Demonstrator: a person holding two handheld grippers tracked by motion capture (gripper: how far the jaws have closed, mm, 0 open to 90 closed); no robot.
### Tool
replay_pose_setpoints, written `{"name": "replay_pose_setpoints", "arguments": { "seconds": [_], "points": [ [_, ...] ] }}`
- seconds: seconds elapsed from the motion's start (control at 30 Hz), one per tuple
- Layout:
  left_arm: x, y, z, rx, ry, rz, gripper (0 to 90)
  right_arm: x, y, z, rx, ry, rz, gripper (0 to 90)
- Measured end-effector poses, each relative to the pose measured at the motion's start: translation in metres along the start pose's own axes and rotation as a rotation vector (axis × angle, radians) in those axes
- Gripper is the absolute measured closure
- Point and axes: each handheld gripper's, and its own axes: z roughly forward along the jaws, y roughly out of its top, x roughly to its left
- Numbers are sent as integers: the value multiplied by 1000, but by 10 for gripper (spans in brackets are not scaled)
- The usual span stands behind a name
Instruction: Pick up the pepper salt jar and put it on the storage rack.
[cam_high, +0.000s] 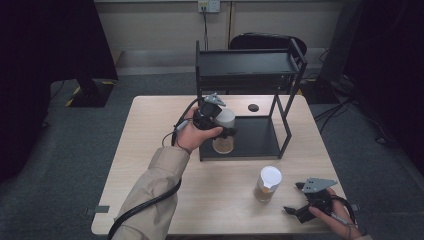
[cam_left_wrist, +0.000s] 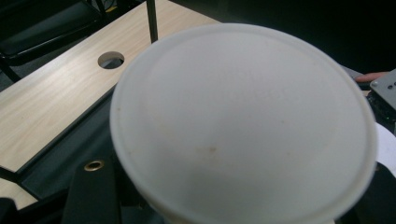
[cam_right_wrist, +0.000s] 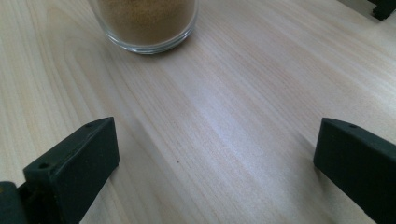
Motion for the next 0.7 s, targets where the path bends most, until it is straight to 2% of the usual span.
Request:
{"name": "replay_pose_setpoints", "arguments": {
  "seconds": [0.3, 0.4, 0.7],
  "points": [
    [-1, 17, -3, -1, 4, 8, 344, 0, 0, 0, 0, 0, 1, 0],
    [0, 21, -6, -9, 0, -2, 344, 0, 0, 0, 0, 0, 0, 0],
    [-3, 38, -15, -3, 7, 16, 343, 0, 0, 0, 1, 0, 1, 0]
  ]
}}
